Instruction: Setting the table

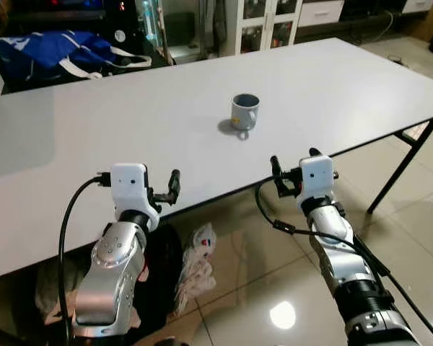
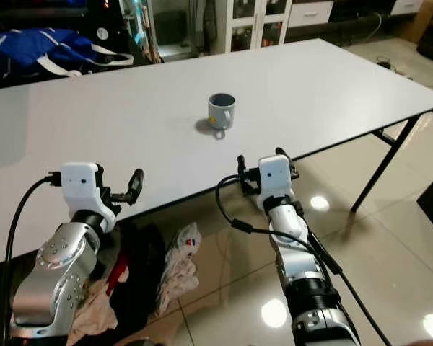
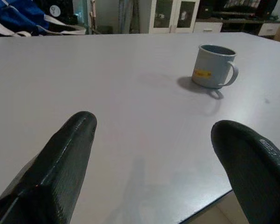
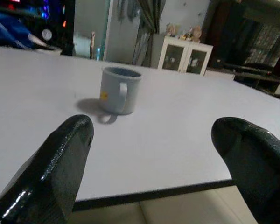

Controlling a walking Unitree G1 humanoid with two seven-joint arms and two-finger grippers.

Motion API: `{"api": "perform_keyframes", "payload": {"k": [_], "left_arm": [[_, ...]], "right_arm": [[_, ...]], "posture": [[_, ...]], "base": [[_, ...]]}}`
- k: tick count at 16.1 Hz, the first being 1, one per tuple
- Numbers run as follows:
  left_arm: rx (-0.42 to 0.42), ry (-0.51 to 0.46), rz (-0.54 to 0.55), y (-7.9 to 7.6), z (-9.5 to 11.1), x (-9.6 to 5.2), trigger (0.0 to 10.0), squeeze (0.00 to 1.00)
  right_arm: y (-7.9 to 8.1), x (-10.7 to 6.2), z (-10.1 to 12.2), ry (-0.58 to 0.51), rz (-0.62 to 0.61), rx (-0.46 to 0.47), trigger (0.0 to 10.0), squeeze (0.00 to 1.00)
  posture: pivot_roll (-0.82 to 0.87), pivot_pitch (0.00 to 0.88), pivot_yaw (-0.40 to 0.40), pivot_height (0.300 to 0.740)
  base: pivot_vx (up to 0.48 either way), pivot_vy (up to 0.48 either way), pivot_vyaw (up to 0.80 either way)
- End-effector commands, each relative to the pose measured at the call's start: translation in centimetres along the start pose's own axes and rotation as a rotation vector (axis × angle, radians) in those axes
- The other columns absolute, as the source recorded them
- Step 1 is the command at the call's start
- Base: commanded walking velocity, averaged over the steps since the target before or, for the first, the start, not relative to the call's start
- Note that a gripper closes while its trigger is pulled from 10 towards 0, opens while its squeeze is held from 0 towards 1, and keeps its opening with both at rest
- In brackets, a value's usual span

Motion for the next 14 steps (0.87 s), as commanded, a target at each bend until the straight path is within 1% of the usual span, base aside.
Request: {"api": "perform_keyframes", "payload": {"k": [1,7,9,11,13,14], "left_arm": [[0.005,-0.006,0.012,0.22,0.04,0.08,10.0,0.0],[0.003,-0.02,-0.006,-0.12,0.18,0.25,10.0,0.0],[0.0,-0.018,-0.006,-0.13,0.12,0.31,10.0,0.0],[0.001,-0.015,-0.007,-0.16,0.08,0.41,10.0,0.0],[0.0,-0.01,-0.005,-0.05,-0.03,0.53,10.0,0.0],[-0.001,-0.006,-0.002,0.1,-0.12,0.6,10.0,0.0]], "right_arm": [[0.24,0.44,0.91,-0.026,0.02,-0.001,10.0,0.0],[0.37,0.41,1.08,-0.023,0.039,-0.002,10.0,0.0],[0.29,0.5,0.98,-0.012,0.03,0.008,10.0,0.0],[0.39,0.56,1.03,-0.011,0.035,0.014,10.0,0.0],[0.72,0.42,1.1,-0.012,0.036,0.023,10.0,0.0],[0.59,0.17,1.01,-0.008,0.02,0.049,10.0,0.0]], "posture": [[-0.03,0.0,0.031,0.74],[-0.04,0.0,0.033,0.74],[-0.04,0.0,0.032,0.74],[-0.04,0.0,0.032,0.74],[-0.05,0.0,0.037,0.74],[-0.05,0.0,0.039,0.74]], "base": [[0.0,0.0,0.79],[0.0,0.0,0.79],[0.0,0.0,0.0],[0.0,0.251,0.0],[0.0,0.478,0.0],[0.0,0.48,0.0]]}}
Point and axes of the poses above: a point about 5 cm out from each wrist's last joint towards the gripper, its own x axis pointing out of the wrist towards the gripper, its own z axis along the axis of the wrist's last joint, y = z × x, the point moved 1 cm from there along x, pointing out of the wrist towards the gripper, and after that the axes turned 12 degrees about -x, right-handed, at the moved point
